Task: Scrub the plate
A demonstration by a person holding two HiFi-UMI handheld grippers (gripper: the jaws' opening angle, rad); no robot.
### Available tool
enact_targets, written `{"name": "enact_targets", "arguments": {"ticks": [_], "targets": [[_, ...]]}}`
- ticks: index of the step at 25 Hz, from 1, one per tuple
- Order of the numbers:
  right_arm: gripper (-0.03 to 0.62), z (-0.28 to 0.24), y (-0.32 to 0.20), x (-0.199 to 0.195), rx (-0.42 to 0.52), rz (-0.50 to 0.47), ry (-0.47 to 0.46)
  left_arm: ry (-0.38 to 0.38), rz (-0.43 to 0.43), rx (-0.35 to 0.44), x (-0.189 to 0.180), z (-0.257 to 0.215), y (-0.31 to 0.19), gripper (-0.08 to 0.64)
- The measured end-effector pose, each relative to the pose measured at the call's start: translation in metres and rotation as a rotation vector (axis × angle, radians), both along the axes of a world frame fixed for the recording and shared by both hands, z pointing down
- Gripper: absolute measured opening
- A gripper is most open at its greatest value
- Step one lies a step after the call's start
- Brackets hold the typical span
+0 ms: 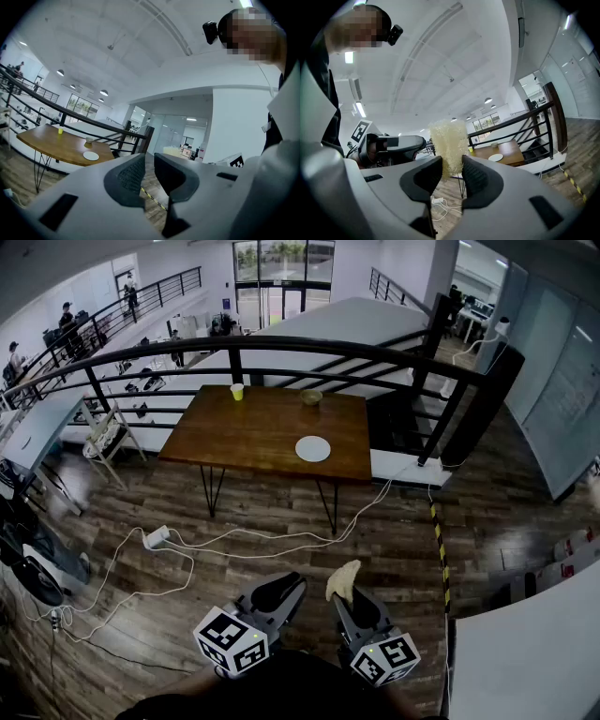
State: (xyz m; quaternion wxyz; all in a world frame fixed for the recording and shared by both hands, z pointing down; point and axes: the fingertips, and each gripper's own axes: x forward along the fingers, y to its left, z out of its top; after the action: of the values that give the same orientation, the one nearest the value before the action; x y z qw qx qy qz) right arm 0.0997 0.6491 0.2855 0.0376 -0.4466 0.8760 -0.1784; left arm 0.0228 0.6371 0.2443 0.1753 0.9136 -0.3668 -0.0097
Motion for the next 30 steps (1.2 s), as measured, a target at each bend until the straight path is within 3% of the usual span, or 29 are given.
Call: {"name": "enact_targets", "arguments": {"ticks": [15, 22, 30], "targets": [[0.135, 0.021, -0.026, -0.002, -0.055, 0.002, -0.055, -0.013, -0.015, -0.072, -0.006, 0.024, -0.025, 0.071], [0.135, 0.03, -0.081, -0.006, -0.072, 0.051, -0.036, 0.017, 0.022, -0.099, -0.013, 0.034, -0.083, 0.072], [0.135, 0.022, -0.173, -0.023, -0.102, 0.126, -0.016, 0.047, 0.1, -0.104, -0.026, 0.023, -0.184, 0.071]]}}
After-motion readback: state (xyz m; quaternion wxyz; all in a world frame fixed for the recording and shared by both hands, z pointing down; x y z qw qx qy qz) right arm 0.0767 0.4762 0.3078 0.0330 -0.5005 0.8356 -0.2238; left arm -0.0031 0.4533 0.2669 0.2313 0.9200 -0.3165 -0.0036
